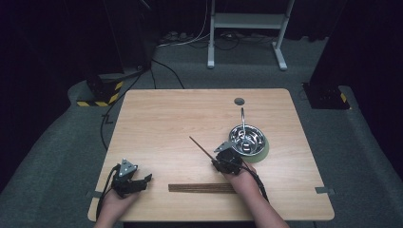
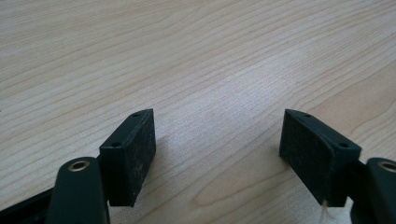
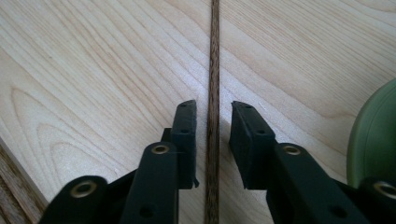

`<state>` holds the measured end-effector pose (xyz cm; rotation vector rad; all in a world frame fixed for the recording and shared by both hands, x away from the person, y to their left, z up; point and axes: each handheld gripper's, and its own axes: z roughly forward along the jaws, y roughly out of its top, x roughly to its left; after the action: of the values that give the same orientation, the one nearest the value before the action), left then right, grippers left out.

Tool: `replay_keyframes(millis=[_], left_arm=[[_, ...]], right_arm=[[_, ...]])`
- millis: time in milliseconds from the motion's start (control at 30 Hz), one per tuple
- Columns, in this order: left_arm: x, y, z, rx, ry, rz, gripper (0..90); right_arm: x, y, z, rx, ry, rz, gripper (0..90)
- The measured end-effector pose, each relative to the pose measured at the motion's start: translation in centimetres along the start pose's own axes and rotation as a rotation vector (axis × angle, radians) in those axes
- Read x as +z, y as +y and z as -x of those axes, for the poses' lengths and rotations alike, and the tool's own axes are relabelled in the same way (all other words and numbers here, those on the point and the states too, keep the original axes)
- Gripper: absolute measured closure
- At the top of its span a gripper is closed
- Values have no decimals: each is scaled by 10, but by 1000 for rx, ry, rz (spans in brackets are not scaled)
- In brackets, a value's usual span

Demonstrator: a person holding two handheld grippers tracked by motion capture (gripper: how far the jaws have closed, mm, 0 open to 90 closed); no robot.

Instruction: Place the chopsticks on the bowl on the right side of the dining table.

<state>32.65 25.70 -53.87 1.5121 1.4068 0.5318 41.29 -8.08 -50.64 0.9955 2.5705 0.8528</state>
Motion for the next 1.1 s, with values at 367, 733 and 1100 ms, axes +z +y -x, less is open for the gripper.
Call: replay_keyframes(millis=[367, 733, 1100], left_arm=[[-1, 0, 0, 2, 3, 0, 270], [-1, 0, 0, -1, 2, 1, 269], [0, 0, 0, -3, -3, 4, 268]], right_arm=[[1, 2, 1, -12, -3, -2, 757], [-1, 1, 0, 8, -6, -22, 759], [-5, -3, 1, 17, -15, -26, 781]])
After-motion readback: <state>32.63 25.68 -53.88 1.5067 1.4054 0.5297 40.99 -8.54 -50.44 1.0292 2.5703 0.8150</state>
